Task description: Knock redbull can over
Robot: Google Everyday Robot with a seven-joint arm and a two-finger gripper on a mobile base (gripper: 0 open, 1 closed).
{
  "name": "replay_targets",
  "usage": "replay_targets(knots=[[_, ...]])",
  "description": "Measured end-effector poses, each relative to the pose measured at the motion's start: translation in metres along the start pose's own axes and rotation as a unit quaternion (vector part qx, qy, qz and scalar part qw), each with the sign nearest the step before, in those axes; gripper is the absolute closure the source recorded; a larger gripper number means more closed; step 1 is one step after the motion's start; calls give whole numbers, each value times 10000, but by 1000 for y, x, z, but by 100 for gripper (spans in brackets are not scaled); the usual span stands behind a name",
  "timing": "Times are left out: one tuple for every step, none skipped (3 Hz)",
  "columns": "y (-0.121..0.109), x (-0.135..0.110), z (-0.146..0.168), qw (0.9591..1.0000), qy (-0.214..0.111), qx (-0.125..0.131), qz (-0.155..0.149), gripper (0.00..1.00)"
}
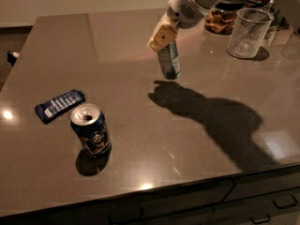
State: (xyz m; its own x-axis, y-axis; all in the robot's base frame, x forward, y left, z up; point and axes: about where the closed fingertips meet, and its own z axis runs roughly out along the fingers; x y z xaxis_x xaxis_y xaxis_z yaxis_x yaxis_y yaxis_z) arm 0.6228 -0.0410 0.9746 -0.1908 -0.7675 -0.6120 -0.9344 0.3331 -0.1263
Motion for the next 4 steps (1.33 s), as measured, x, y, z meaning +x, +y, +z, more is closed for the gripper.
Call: replay_targets(knots=[[9, 6, 2, 9939, 1024, -70, -412, 100], [13, 18, 20, 9766, 1989, -246, -776, 100], [7, 25, 37, 9608, 2540, -349, -1056, 87], [-5, 32, 55, 9494, 2842, -433, -1267, 63]])
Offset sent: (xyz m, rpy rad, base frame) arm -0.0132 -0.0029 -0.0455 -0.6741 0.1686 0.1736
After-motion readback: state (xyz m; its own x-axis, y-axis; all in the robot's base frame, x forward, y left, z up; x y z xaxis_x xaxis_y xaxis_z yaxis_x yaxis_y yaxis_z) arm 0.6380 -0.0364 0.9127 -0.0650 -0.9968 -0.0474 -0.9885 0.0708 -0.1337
